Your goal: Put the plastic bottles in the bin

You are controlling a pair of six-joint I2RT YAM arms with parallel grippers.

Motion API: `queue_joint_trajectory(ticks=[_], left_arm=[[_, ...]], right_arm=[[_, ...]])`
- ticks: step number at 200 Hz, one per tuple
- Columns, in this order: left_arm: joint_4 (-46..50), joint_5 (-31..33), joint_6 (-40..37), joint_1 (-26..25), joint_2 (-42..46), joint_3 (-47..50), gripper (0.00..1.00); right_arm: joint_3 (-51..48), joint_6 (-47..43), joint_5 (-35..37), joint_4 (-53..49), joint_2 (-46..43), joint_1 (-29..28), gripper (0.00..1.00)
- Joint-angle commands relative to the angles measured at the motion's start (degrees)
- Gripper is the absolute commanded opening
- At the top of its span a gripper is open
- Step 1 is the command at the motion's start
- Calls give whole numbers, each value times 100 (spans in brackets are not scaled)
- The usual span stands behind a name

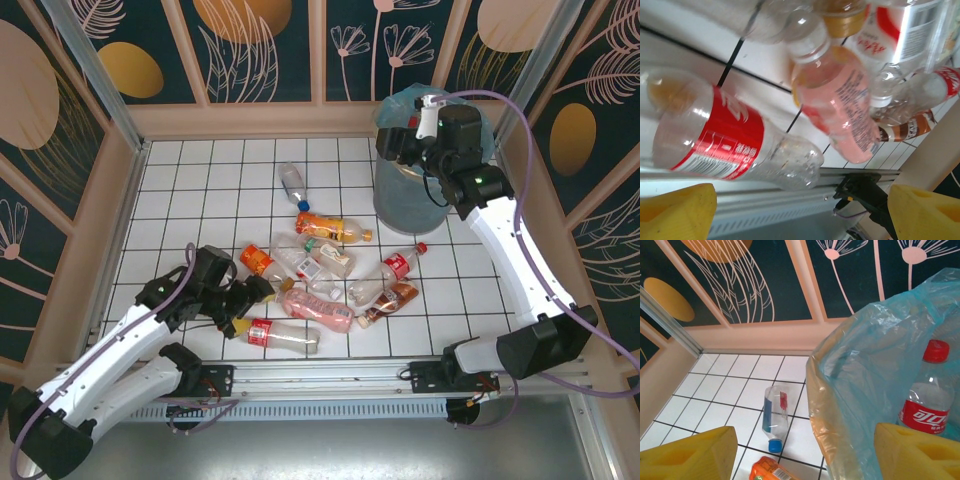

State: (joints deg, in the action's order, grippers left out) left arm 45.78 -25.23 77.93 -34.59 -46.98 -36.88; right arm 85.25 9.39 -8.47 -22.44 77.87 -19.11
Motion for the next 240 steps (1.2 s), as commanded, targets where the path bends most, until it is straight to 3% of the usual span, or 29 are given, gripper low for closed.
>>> queue_joint_trajectory(ticks=[1, 58, 116, 141, 176, 213, 240], left_arm=[[537, -390, 495, -133, -129, 85, 88], [917, -393, 817, -626, -865, -235, 90], [-383, 3, 1377, -825, -1693, -430, 92], [-778, 32, 1900, -873, -1651, -87, 93], [-489, -105, 2079, -870, -1274, 263, 93], [-19, -203, 1963, -873, -1016, 402, 92], [-413, -110, 1904, -874, -1178, 599, 92]], right_arm=[[-230, 89, -189, 304, -213, 29, 73], [-818, 103, -402, 639, -430, 93, 73], [-1098, 103, -669, 862, -404, 156, 73], [-1170, 113, -729, 890, -395, 243, 73], [-1202, 98, -761, 838, -417, 297, 73], [-1312, 150, -772, 942, -386, 312, 72], [-1398, 243, -844, 983, -342, 305, 72]])
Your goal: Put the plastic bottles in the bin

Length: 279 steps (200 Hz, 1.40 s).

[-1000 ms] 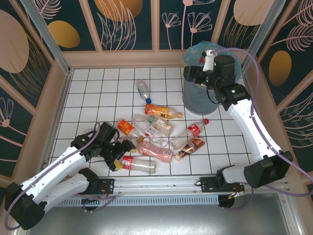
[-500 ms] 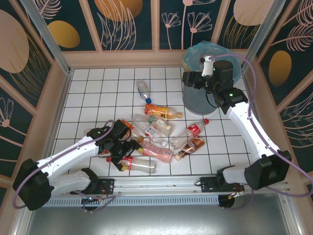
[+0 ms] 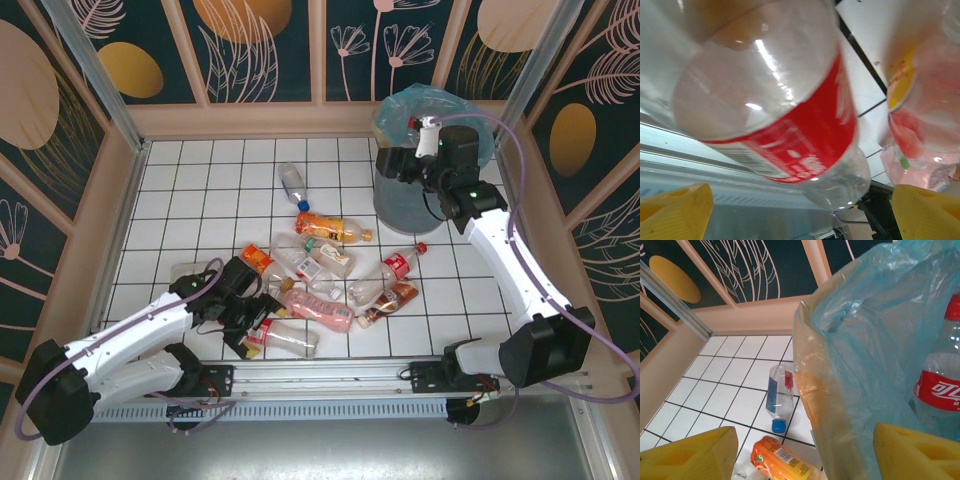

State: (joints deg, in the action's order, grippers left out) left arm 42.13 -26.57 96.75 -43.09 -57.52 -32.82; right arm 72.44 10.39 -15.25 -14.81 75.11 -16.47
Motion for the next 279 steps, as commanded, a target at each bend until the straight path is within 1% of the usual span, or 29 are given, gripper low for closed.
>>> queue_joint_trajectory(ticks=[1, 19, 48, 61, 90, 99, 130, 164, 178, 196, 214, 227, 238, 251, 263, 272, 279], left_arm=[[-78, 26, 16, -24, -140, 195, 92], [-437, 161, -86, -24, -470, 156, 92], [-748, 471, -288, -24, -1017, -160, 90], [-961, 544, -361, -24, -1229, -207, 87], [-1170, 733, -425, -22, -1429, -254, 75], [-1075, 811, -458, -24, -1393, -334, 72], [-485, 1256, -630, -22, -1078, -662, 67], [-179, 1552, -594, -28, -463, -695, 55], [-7, 1655, -598, -24, -228, -786, 53], [373, 1902, -795, -19, -97, -1162, 51], [867, 2258, -1155, -24, -197, -1880, 50], [1137, 2637, -1580, -24, -380, -2605, 51], [1314, 3116, -2280, -24, -675, -3370, 50], [1536, 3770, -3482, -22, -1191, -4408, 50], [1518, 4408, -4710, -24, -1670, -5265, 51], [1305, 4852, -5568, -24, -1912, -5726, 51], [863, 5041, -6318, -22, -2003, -5908, 51]], right_arm=[[-121, 145, -169, 222, -67, 44, 72], [-149, 156, -211, 181, -59, 46, 72], [-163, 30, -133, 58, -126, 43, 72], [-194, -17, -59, 16, -178, 41, 72], [-347, -67, 87, -14, -323, 52, 72], [-386, -68, 95, -23, -360, 49, 72], [-411, -81, 185, -34, -383, 64, 72], [-389, -66, 285, 97, -378, 58, 72], [-361, -55, 285, 143, -350, 61, 72], [-258, -19, 255, 125, -272, 48, 72], [-136, 46, 196, 101, -199, 46, 71], [-50, 100, 107, 97, -181, 29, 71], [42, 121, 37, 101, -185, 4, 71], [171, 113, -133, 123, -214, -28, 71], [311, 53, -382, 178, -262, -50, 70], [417, 40, -511, 240, -315, -73, 70], [469, 18, -642, 316, -366, -92, 69]])
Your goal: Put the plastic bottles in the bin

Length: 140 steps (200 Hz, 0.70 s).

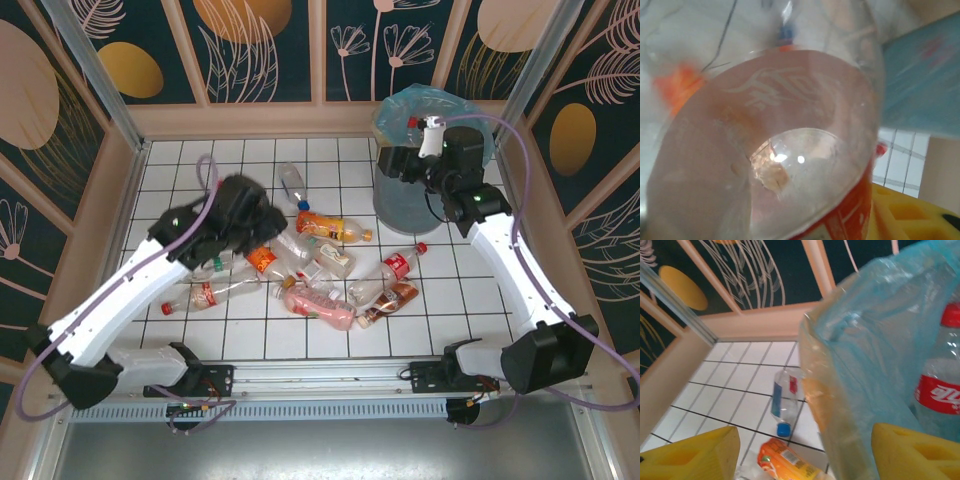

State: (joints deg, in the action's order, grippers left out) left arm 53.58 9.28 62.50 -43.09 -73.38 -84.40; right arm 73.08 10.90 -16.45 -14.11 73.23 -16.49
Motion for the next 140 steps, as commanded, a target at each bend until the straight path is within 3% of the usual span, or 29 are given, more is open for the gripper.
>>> queue_joint_trajectory(ticks=[1, 26, 37, 51, 74, 99, 140], left_arm=[[-316, 1469, -3016, -23, -424, -756, 51], [-2311, 1411, -5549, -24, -506, -811, 44], [-3100, 1426, -6212, -21, -439, -528, 40], [-4241, 1200, -6990, -20, -284, 64, 25], [-5139, 671, -8159, -22, -198, 812, 25], [-4775, 522, -8775, -22, -434, 833, 15], [-5077, -140, -8821, -20, -69, 1559, 3]], right_arm=[[412, -34, -546, 253, -182, -91, 69], [598, -230, -1174, 480, -347, -173, 67], [741, -334, -1283, 504, -380, -260, 67], [977, -463, -1353, 447, -367, -371, 65], [1178, -604, -1430, 506, -381, -578, 63], [1086, -995, -1103, 677, -379, -1076, 60], [1086, -1745, -70, 805, -99, -1993, 57]])
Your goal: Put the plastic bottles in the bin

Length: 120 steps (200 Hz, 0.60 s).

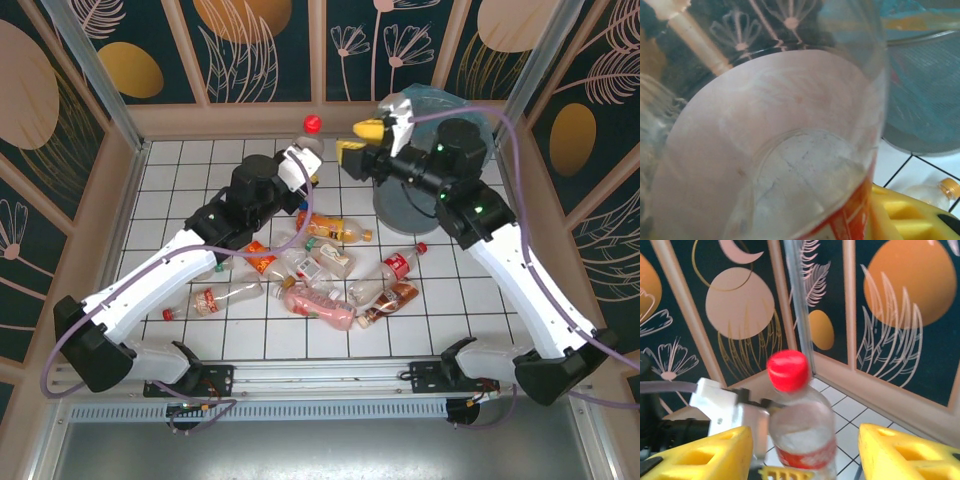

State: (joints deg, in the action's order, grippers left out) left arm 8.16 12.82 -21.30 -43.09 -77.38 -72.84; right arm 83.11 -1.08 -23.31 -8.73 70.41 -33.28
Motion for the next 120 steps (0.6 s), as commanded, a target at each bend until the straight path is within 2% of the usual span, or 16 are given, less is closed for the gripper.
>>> queue_joint_trajectory(ticks=[1, 34, 58, 79, 120], left_arm=[[-539, -497, -434, -17, 339, 416, 3], [-682, -337, -397, -24, 505, 820, 3], [-780, -353, -271, -18, 571, 955, 3], [-835, -462, -212, -20, 617, 1014, 3], [-1051, -623, -194, -24, 768, 1192, 4]], right_arm=[[96, -558, 625, 263, 201, -326, 57], [456, -743, 547, 137, 577, -667, 56], [940, -837, 810, -447, 945, -797, 56], [1091, -886, 1056, -798, 1144, -845, 49], [1206, -678, 849, -926, 1357, -851, 39]])
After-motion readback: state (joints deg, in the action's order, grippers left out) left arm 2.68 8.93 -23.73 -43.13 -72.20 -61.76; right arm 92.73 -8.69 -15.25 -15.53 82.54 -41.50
